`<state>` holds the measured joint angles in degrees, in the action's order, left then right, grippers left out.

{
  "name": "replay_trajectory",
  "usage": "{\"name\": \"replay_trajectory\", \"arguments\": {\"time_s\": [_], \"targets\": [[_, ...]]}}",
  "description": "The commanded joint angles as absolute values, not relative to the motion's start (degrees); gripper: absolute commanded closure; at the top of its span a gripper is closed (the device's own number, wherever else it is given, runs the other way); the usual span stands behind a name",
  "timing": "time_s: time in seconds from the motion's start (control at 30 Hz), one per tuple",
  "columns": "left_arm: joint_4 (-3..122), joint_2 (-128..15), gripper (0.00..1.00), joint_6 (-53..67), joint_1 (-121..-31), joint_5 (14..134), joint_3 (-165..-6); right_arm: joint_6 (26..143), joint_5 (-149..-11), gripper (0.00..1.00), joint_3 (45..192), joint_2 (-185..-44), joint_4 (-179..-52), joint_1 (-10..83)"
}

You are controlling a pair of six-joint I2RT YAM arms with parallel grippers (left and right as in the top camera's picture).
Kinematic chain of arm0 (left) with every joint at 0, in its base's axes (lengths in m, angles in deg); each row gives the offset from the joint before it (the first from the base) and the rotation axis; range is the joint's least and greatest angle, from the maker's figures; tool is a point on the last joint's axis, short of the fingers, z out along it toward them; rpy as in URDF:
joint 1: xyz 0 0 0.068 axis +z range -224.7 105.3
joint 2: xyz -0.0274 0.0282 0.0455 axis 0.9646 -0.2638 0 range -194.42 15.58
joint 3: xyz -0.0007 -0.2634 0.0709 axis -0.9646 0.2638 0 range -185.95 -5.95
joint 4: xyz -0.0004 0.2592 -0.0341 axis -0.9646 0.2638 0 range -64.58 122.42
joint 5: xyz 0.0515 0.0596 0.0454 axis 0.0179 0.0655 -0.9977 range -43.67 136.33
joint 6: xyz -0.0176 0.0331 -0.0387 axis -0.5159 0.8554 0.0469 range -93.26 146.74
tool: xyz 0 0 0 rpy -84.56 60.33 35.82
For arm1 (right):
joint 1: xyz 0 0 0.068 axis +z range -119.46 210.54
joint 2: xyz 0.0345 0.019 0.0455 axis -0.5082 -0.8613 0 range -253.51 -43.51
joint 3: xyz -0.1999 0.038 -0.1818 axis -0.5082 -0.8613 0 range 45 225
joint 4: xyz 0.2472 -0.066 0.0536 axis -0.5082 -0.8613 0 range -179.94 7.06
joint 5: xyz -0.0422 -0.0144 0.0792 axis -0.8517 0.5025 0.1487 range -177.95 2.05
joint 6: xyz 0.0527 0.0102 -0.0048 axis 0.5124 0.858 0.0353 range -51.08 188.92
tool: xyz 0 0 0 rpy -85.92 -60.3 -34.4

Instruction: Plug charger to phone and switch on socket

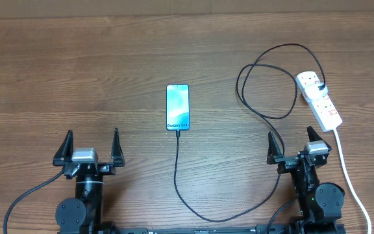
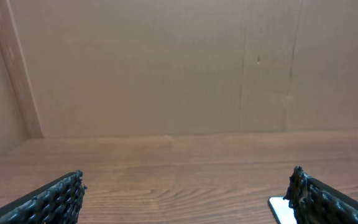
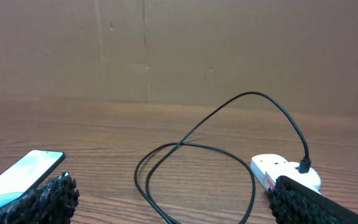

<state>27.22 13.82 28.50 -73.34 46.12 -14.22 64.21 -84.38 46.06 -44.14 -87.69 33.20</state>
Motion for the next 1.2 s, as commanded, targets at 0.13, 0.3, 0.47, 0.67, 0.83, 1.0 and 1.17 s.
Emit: {"name": "replay_trajectory", "arguments": {"time_s": [0.13, 0.3, 0.47, 0.67, 0.83, 1.0, 1.17], "targets": [[21.7, 15.4, 0.00, 29.6, -71.3, 50.2, -10.4, 64.4, -84.9, 0.00, 45.5, -43.7, -87.6, 33.3], [16.9, 15.4, 0.00, 29.6, -71.3, 50.2, -7.8, 64.4, -84.9, 0.00, 45.5, -43.7, -87.6, 33.3], [14.9, 15.4, 0.01, 29.6, -71.3, 50.4, -6.2, 64.4, -84.9, 0.00, 45.5, -43.7, -87.6, 33.3], [17.6, 15.4, 0.01, 29.6, -71.2, 48.6, -6.2, 64.4, -84.9, 0.00, 45.5, -43.7, -87.6, 33.3], [24.2, 15.4, 0.01, 29.6, -71.2, 47.0, -6.2, 64.4, -84.9, 0.00, 45.5, -43.7, -87.6, 33.3], [29.9, 15.4, 0.00, 27.9, -71.4, 45.3, -6.2, 64.4, -84.9, 0.00, 45.5, -43.7, -87.6, 33.3], [29.7, 15.4, 0.00, 24.6, -71.4, 44.3, -6.2, 64.4, -84.9, 0.00, 45.5, -43.7, -87.6, 33.3]]}}
